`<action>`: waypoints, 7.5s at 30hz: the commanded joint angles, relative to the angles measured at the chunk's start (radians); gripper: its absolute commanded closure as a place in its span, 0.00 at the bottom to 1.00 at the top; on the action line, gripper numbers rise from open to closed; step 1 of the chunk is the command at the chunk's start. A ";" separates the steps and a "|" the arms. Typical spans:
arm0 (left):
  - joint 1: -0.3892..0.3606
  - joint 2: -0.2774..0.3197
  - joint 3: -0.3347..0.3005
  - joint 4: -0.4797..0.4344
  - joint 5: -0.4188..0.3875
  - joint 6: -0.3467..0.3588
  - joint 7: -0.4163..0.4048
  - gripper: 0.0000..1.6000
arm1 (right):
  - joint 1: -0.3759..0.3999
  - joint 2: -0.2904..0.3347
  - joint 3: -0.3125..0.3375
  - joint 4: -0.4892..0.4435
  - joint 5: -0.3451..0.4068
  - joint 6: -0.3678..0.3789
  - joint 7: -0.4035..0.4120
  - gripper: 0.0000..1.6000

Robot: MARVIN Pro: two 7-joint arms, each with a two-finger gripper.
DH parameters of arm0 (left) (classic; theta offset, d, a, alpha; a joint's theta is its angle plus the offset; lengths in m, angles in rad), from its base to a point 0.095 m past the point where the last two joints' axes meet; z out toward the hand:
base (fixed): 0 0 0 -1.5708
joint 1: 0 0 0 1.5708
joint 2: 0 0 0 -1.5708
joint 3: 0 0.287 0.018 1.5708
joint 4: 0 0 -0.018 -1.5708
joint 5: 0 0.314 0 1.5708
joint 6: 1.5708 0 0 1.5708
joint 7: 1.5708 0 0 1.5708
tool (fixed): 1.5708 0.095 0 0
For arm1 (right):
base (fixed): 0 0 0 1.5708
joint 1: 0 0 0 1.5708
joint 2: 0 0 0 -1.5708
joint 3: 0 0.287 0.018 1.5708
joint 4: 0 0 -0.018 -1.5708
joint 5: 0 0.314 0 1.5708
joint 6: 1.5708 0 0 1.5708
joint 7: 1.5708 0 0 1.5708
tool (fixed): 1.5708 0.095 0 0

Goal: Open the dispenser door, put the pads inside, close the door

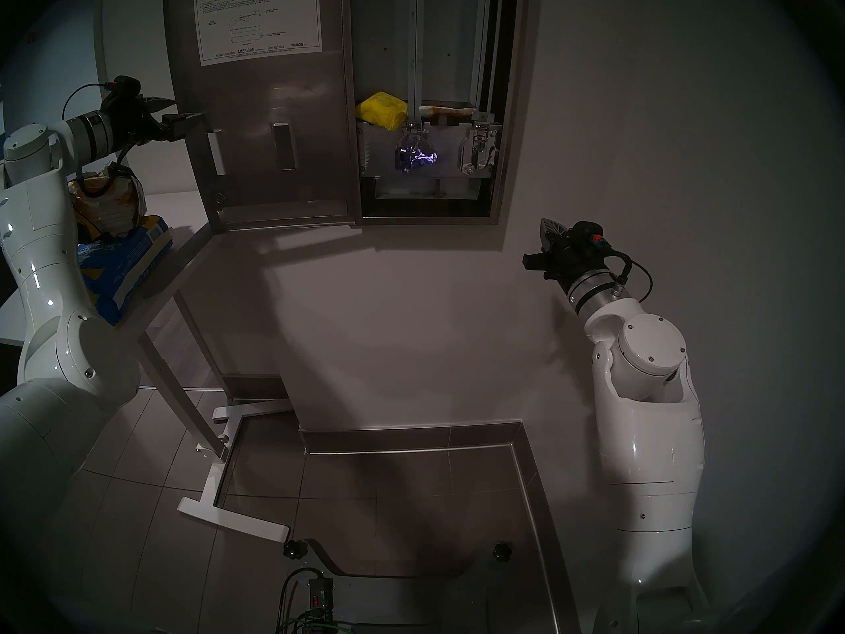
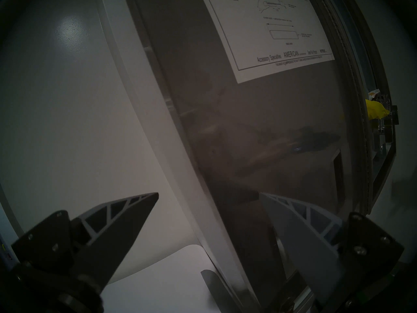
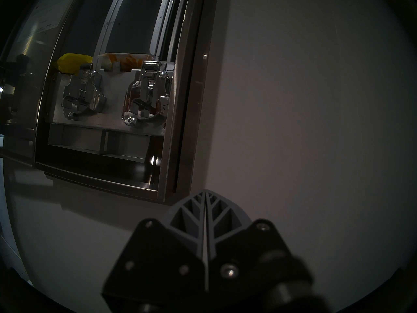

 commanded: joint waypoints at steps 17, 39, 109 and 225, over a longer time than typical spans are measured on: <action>0.034 -0.020 0.047 -0.225 -0.016 0.111 -0.184 0.00 | 0.023 0.009 0.000 -0.034 0.002 -0.012 -0.002 0.84; 0.158 -0.092 0.134 -0.509 -0.223 0.292 -0.055 0.00 | 0.023 0.012 -0.002 -0.029 0.007 -0.010 -0.005 0.84; 0.588 0.267 0.287 -1.123 -0.793 0.478 0.403 1.00 | 0.020 0.025 -0.009 -0.034 0.016 -0.013 -0.017 0.84; 1.047 0.260 0.668 -0.870 -0.111 0.201 0.845 1.00 | 0.018 0.034 -0.015 -0.032 0.024 -0.013 -0.026 0.84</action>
